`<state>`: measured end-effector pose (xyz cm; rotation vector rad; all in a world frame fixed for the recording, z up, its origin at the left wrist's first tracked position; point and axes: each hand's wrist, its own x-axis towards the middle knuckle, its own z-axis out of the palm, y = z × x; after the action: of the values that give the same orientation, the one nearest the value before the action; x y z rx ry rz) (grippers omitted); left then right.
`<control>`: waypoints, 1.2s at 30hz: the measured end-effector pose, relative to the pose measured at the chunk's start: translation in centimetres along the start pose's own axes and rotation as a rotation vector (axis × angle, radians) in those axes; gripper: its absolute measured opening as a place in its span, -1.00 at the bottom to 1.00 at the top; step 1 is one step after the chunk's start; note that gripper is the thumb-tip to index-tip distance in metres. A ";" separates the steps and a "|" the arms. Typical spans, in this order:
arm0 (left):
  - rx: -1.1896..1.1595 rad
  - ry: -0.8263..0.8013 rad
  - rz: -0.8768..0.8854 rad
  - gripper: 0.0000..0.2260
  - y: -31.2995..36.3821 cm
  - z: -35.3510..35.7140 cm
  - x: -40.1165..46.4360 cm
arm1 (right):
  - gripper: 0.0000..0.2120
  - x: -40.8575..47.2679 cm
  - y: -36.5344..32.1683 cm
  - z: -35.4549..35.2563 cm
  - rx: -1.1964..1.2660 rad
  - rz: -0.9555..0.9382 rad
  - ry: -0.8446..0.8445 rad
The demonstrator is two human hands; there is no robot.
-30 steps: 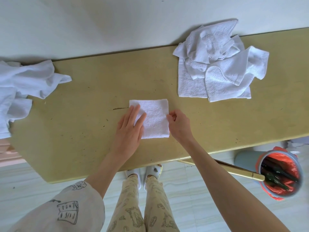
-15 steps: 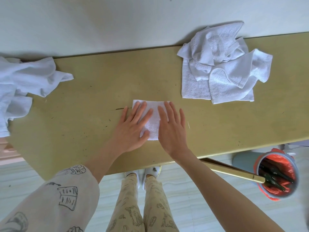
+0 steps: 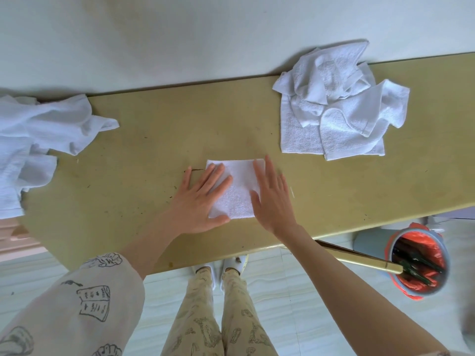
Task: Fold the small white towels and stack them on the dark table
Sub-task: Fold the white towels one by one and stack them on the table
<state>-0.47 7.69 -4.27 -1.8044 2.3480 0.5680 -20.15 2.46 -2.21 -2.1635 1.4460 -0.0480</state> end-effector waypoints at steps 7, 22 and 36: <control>-0.186 -0.049 -0.128 -0.24 2.2 1.1 -2.7 | -0.68 -1.3 -2.8 -0.9 0.480 0.584 0.018; -0.271 -0.140 -0.188 -0.18 3.4 0.2 -5.6 | -0.84 -0.4 -5.0 -1.4 0.503 0.565 -0.189; -0.949 0.546 -1.009 -0.65 9.6 -4.4 -26.3 | -0.89 -6.3 -19.9 -5.4 0.100 -0.371 -0.336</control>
<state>-1.72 31.89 10.33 -3.4777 0.9262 1.1853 -7.66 11.42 12.95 -2.2017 0.8308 0.1034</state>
